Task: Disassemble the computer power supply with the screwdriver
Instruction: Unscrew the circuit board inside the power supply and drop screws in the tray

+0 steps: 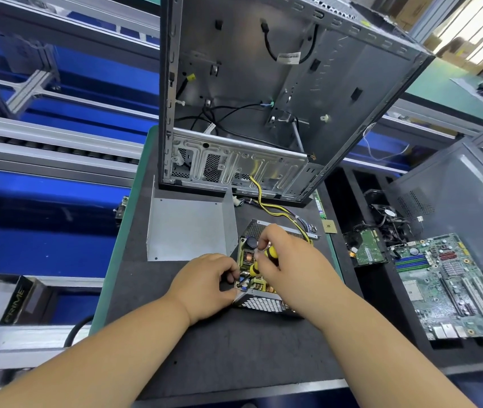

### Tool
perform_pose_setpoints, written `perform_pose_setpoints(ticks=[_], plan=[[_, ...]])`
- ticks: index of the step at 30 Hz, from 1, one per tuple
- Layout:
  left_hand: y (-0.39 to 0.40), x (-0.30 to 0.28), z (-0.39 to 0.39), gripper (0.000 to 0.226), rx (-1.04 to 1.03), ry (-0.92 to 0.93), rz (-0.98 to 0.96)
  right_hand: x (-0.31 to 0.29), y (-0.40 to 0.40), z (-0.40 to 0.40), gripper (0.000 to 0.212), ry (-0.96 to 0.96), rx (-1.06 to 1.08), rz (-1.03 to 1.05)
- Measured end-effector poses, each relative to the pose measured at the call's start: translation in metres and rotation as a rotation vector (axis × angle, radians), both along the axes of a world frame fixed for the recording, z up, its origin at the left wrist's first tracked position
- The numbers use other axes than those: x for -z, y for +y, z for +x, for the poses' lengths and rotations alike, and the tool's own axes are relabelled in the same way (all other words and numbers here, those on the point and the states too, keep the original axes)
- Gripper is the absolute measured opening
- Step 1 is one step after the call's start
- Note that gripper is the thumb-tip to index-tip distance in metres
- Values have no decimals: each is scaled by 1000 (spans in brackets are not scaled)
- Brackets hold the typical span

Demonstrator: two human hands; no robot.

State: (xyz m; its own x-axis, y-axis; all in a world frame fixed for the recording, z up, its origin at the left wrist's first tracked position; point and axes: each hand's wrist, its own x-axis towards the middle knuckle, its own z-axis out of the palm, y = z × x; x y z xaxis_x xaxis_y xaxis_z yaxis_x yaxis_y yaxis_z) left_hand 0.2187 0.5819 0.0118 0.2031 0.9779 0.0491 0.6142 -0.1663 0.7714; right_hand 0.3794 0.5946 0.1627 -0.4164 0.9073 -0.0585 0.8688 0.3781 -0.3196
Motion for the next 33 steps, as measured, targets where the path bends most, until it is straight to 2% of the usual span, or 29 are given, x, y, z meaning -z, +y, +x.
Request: perform_pose_setpoints(ticks=[8, 13, 18, 23, 28, 33], plan=[[1, -2, 1, 18, 15, 12, -7, -3, -2, 1, 7, 8, -11, -8], [-2, -1, 2, 19, -21, 5, 2, -3, -3, 2, 25, -43, -21, 42], [-1, -1, 1, 12, -18, -8, -10, -1, -2, 2, 8, 11, 2, -17], [-1, -1, 2, 12, -22, 9, -3, -1, -5, 2, 12, 4, -49, 33], [-2, -2, 1, 11, -19, 6, -3, -1, -2, 2, 31, -98, -65, 88], [-2, -1, 2, 16, -17, -12, 5, 0, -3, 3, 14, 3, -37, 22]])
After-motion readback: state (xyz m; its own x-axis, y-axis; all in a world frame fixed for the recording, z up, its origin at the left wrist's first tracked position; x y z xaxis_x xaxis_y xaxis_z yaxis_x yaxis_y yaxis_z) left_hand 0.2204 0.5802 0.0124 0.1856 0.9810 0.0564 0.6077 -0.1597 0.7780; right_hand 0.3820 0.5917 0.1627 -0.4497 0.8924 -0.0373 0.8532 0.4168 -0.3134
